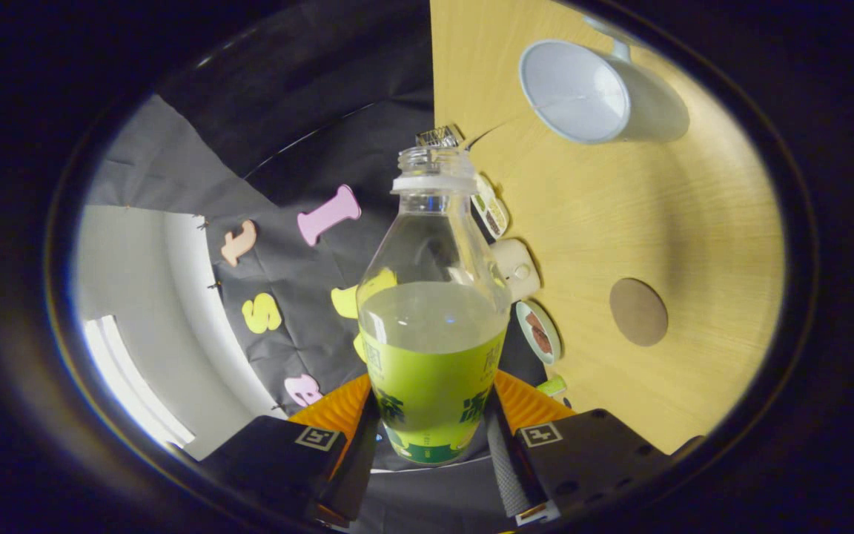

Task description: Take the bottle from table, then pour the juice into the cup, finally place the bottle on the coaster

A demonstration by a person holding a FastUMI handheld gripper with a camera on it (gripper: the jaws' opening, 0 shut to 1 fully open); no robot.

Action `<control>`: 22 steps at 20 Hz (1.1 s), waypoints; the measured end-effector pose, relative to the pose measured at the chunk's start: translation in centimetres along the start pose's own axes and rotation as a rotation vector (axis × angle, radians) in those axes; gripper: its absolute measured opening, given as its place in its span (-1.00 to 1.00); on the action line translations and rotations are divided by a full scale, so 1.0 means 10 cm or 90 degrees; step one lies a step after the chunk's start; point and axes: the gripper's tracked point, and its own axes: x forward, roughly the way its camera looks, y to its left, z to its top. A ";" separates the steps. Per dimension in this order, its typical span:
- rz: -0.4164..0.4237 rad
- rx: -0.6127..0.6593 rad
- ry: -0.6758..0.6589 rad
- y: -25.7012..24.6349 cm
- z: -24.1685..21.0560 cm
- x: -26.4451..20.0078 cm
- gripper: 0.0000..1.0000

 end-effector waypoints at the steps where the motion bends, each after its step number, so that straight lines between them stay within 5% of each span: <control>1: -0.001 0.004 0.000 0.01 0.01 0.02 0.46; 7: -0.020 0.031 0.004 -0.02 0.03 0.03 0.46; 22: 0.030 0.076 -0.001 0.17 0.07 0.09 0.46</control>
